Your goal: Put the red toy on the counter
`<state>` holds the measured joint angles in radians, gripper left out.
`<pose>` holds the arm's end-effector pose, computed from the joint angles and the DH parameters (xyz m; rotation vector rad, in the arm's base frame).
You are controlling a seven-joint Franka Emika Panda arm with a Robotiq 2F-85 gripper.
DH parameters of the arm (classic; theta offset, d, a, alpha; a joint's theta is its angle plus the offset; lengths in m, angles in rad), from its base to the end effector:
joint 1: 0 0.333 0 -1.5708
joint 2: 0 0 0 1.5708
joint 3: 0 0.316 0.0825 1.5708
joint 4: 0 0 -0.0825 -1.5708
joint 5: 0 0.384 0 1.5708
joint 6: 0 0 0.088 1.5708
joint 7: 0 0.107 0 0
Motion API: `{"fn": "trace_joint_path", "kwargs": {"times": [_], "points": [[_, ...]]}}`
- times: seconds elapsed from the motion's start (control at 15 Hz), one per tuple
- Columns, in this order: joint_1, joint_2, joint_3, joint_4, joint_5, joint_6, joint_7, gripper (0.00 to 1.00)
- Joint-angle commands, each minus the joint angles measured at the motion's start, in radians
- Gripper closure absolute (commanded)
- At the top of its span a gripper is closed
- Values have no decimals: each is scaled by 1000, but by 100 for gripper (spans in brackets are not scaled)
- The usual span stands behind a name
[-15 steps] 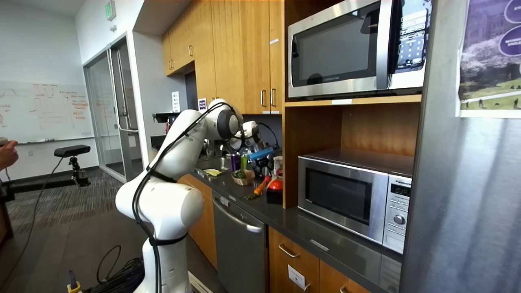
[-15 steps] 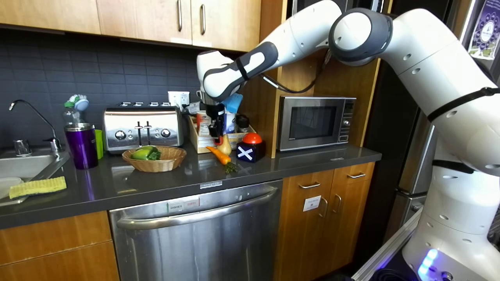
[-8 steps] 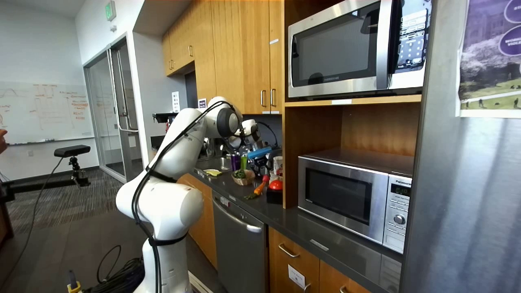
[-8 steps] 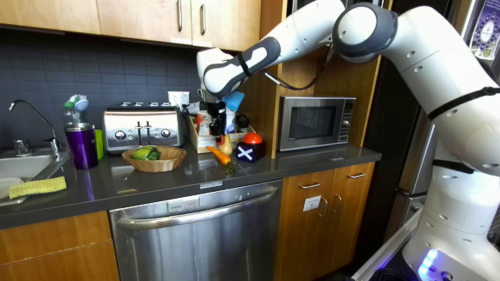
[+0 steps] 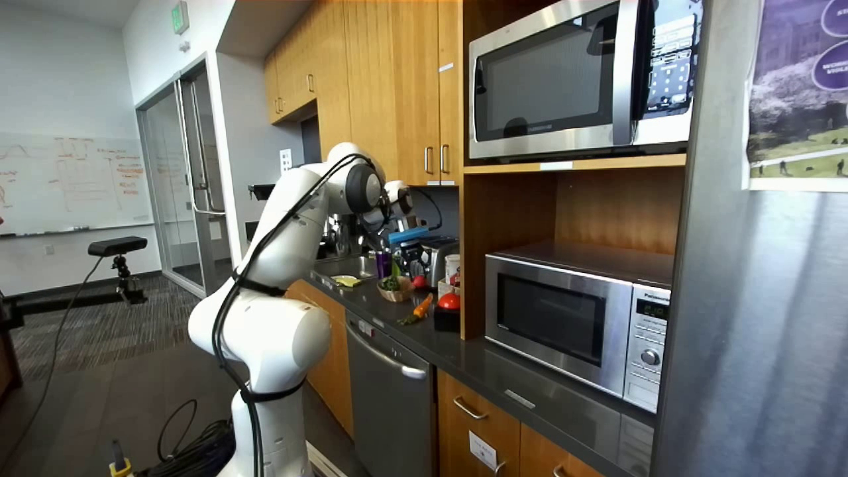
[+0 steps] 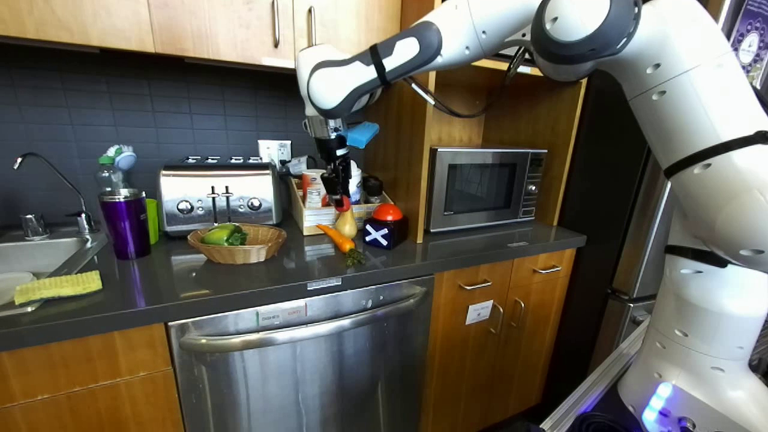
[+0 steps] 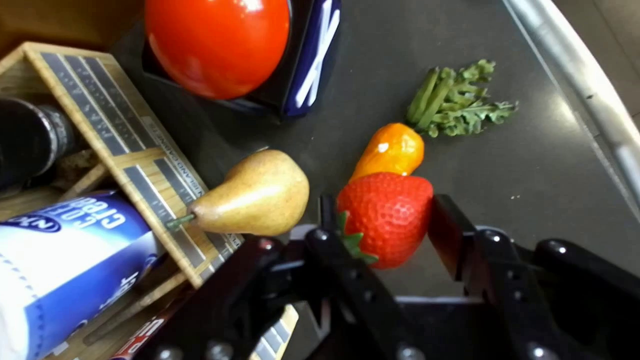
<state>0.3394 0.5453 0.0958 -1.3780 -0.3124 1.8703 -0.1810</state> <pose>0.6558 0.2647 0.3974 2.7140 0.9965 -0.0263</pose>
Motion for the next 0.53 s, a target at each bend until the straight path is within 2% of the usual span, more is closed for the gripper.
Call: {"fn": "trace_joint_path", "kwargs": {"times": [0.0, 0.47], "points": [[-26, -54, 37, -59, 43, -35, 10, 76], [-67, -70, 74, -124, 151, 28, -6, 76]]}}
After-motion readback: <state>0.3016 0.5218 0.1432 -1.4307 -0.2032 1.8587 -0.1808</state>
